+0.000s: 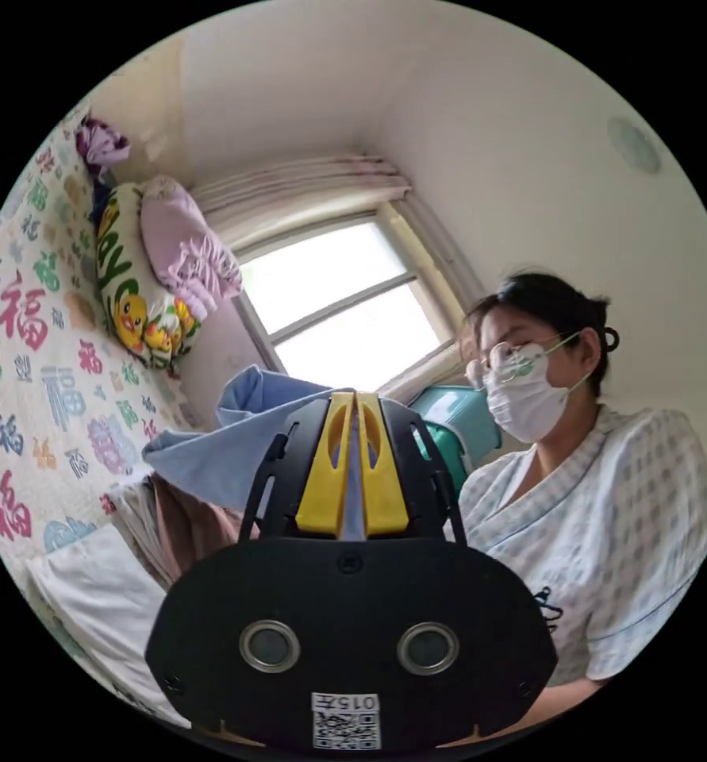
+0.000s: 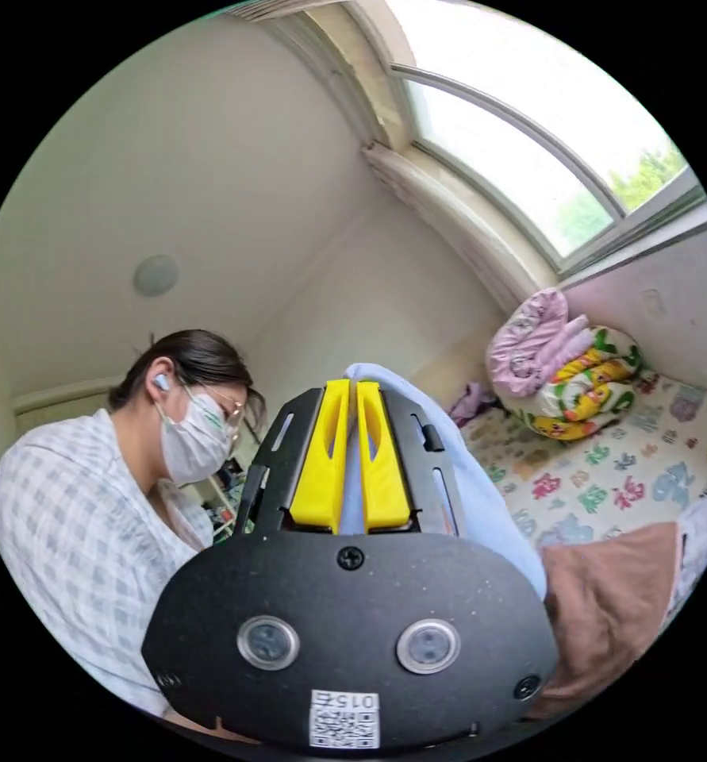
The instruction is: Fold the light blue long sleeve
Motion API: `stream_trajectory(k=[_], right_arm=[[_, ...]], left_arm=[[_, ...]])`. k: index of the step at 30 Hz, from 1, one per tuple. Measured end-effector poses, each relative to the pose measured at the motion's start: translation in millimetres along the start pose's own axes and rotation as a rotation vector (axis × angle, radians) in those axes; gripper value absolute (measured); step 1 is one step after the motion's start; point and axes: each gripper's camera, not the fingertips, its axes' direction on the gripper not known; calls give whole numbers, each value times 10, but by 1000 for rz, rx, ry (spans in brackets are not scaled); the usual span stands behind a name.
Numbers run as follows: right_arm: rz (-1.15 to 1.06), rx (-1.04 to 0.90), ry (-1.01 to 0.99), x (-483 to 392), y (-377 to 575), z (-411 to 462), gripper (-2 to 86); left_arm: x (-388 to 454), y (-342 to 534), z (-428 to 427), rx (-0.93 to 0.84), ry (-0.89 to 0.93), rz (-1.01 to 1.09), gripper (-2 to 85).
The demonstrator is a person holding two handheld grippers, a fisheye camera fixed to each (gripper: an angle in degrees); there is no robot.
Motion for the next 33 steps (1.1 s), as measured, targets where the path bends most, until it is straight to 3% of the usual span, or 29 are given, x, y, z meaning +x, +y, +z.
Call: stream_trajectory(k=[4, 7, 11, 14, 18, 20, 26, 30, 33], right_arm=[[131, -76, -185, -156, 552, 644, 0], [276, -170, -156, -167, 1192, 1211, -1], [588, -322, -65, 177, 2182, 2385, 0], [575, -451, 33, 340, 2550, 3491, 0], [509, -473, 88, 276, 2454, 4642, 1], [372, -399, 53, -46, 2189, 5191, 2], [83, -317, -48, -792, 1860, 5709, 3], [96, -414, -75, -739, 2330, 5690, 4], [181, -560, 5, -428, 3024, 5697, 4]], left_arm=[[595, 35, -1922, 132, -153, 123, -8], [793, 202, -3243, 208, -356, 119, -9], [222, 181, -4979, 299, -593, -131, -9], [-248, -169, -5904, 377, -622, -167, -9], [-143, -880, -6462, 478, -656, 39, -9], [143, -1253, -6683, 517, -655, 173, -9], [531, -1099, -7267, 465, -471, 410, -9], [153, -481, -7806, 386, -486, 309, -9], [-445, 202, -8243, 319, -568, 120, -8]])
